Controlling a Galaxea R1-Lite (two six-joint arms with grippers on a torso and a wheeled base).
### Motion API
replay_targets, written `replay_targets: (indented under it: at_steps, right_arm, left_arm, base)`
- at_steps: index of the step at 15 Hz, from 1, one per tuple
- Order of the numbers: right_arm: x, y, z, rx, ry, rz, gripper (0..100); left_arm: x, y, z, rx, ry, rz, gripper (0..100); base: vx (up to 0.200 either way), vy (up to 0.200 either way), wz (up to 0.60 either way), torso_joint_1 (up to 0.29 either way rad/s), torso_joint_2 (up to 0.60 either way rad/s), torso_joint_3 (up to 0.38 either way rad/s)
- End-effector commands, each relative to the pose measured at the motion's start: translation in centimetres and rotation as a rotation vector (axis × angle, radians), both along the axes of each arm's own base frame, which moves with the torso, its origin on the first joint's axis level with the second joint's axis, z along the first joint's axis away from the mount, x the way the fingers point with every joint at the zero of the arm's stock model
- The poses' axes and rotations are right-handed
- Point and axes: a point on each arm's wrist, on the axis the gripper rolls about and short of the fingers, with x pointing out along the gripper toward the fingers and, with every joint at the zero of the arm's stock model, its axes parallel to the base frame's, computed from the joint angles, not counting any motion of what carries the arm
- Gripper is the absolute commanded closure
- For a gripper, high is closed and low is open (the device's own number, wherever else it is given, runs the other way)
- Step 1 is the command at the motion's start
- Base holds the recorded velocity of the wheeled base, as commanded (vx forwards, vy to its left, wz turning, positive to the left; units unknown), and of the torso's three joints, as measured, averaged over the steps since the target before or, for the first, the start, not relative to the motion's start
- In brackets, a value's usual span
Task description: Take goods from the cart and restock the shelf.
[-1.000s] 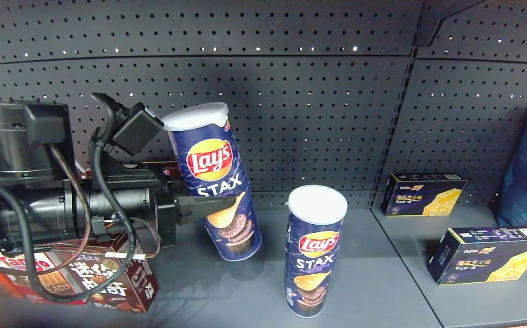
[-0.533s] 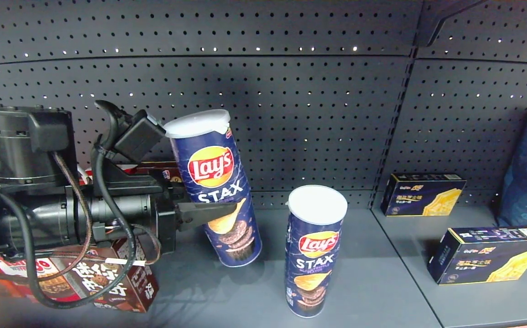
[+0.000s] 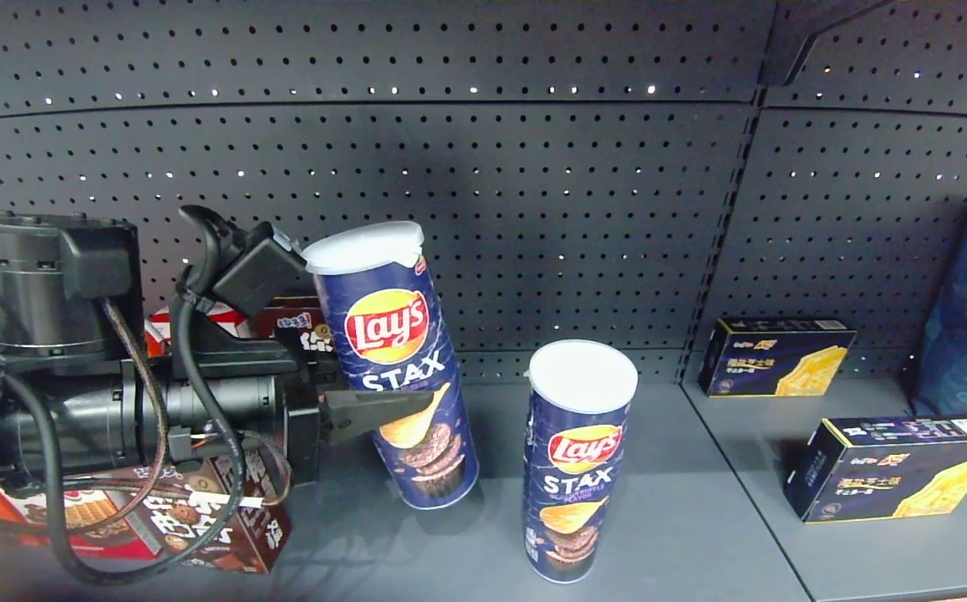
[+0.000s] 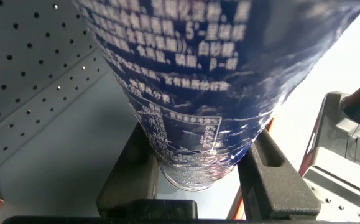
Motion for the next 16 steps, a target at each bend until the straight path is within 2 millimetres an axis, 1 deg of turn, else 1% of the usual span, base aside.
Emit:
replay_targets:
  at_steps: [1,2,4,5,7,8,9,10,14,15,16]
  right_arm:
    - [0.02,-0.04,-0.02,0.056,0.006,-0.013,100]
    - [0.02,-0.15,-0.03,0.108,0.007,-0.061,100]
    - [-0.02,-0.56,-0.03,0.082,0.001,-0.244,100]
    - [-0.03,-0.60,-0.05,0.083,0.002,-0.261,100]
    - [0.01,-0.30,-0.05,0.096,0.006,-0.125,100]
    - [0.01,0.20,-0.19,0.118,0.033,0.102,100]
    - [0.03,0.12,-0.46,0.088,0.054,0.057,100]
    - [0.03,0.10,-0.64,0.086,0.072,0.048,100]
    - [0.04,0.08,-0.68,0.131,0.077,0.041,100]
    - [0.04,0.08,-0.68,0.131,0.077,0.041,100]
    - [0.04,0.08,-0.68,0.131,0.077,0.041,100]
  left_arm:
    - [-0.11,0.01,-0.07,0.001,0.002,-0.001,100]
    - [-0.10,0.01,-0.01,0.000,-0.001,-0.001,100]
    - [-0.33,0.14,0.28,-0.006,-0.011,-0.001,100]
    - [-0.36,0.19,0.28,-0.005,-0.012,0.001,100]
    - [-0.36,0.19,0.28,-0.005,-0.012,0.001,100]
    - [-0.36,0.19,0.28,-0.005,-0.012,0.001,100]
    - [-0.37,0.16,0.28,-0.005,-0.012,-0.001,100]
    - [-0.38,0.12,0.32,-0.006,-0.013,-0.002,100]
    - [-0.32,0.06,0.42,-0.007,-0.019,-0.003,100]
    - [-0.18,-0.04,0.40,-0.007,-0.020,-0.004,100]
    - [0.46,-0.39,0.14,-0.010,-0.036,-0.005,100]
  base:
    - [0.000,0.000,0.00,0.000,0.00,0.000]
    - [0.000,0.000,0.00,0.000,0.00,0.000]
    - [0.000,0.000,0.00,0.000,0.00,0.000]
    - [0.000,0.000,0.00,0.000,0.00,0.000]
    - [0.000,0.000,0.00,0.000,0.00,0.000]
    - [0.000,0.000,0.00,0.000,0.00,0.000]
    - [0.000,0.000,0.00,0.000,0.00,0.000]
    - [0.000,0.000,0.00,0.000,0.00,0.000]
    - [0.000,0.000,0.00,0.000,0.00,0.000]
    - [0.000,0.000,0.00,0.000,0.00,0.000]
    - [0.000,0.000,0.00,0.000,0.00,0.000]
